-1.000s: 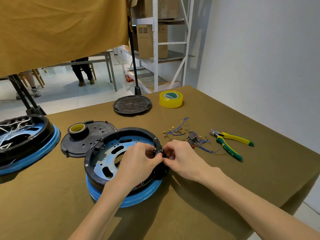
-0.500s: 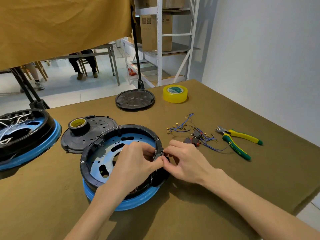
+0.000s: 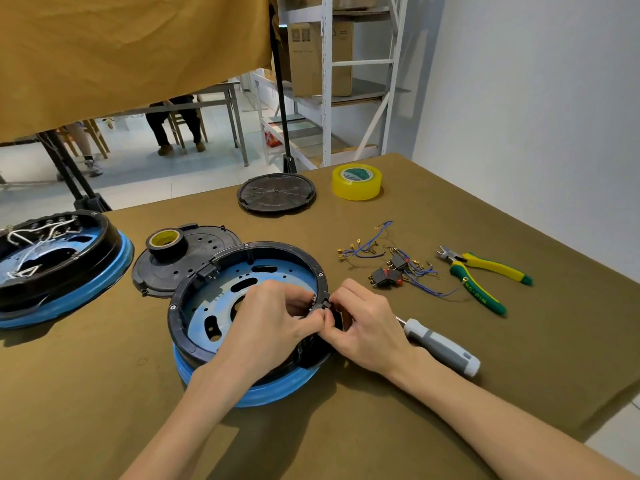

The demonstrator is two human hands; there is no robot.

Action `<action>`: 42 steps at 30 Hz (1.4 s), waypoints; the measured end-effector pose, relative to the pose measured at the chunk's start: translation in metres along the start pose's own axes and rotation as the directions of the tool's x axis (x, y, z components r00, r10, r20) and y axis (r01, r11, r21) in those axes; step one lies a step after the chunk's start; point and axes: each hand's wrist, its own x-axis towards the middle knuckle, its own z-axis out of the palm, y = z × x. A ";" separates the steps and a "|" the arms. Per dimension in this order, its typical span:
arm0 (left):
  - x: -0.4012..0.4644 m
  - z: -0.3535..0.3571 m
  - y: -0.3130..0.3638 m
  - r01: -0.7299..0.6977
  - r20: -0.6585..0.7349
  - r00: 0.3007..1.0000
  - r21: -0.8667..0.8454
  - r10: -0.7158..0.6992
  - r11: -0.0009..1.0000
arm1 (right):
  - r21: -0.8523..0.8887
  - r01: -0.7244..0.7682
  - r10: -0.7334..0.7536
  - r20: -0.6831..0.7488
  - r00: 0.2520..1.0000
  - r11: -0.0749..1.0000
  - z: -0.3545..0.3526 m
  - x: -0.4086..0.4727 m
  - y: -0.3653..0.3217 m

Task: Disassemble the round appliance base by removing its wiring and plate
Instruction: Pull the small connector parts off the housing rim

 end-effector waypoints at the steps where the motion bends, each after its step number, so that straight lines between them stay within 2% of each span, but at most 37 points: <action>1: 0.000 0.000 0.001 0.002 -0.009 1.000 0.005 -0.002 1.000 | 0.004 -0.002 0.002 -0.003 1.000 1.000 0.000 0.000 0.000; 16: -0.001 0.001 0.000 -0.034 -0.025 0.999 -0.003 0.034 0.999 | 0.043 -0.021 0.021 -0.002 1.000 0.999 -0.002 -0.002 0.001; 24: 0.001 -0.004 -0.004 0.028 -0.040 0.999 0.029 -0.027 0.999 | 0.060 -0.084 0.077 0.121 0.990 0.995 -0.008 -0.008 0.004; 31: -0.002 0.000 0.004 -0.002 -0.071 0.997 0.067 0.007 0.998 | 0.082 -0.102 0.093 0.113 0.989 0.991 -0.010 -0.007 0.007; 36: -0.002 -0.001 0.003 0.008 -0.070 0.998 0.095 -0.002 0.995 | 0.264 -0.210 0.188 0.104 0.977 0.941 -0.015 -0.005 0.013; 39: -0.002 0.000 0.000 0.044 -0.080 0.996 0.068 -0.039 0.997 | 0.352 -0.325 0.306 0.110 0.946 0.878 -0.013 -0.002 0.014; 42: -0.002 0.003 -0.001 0.048 -0.092 0.995 0.071 -0.042 0.996 | 0.373 -0.395 0.359 0.164 0.919 0.840 -0.013 -0.001 0.015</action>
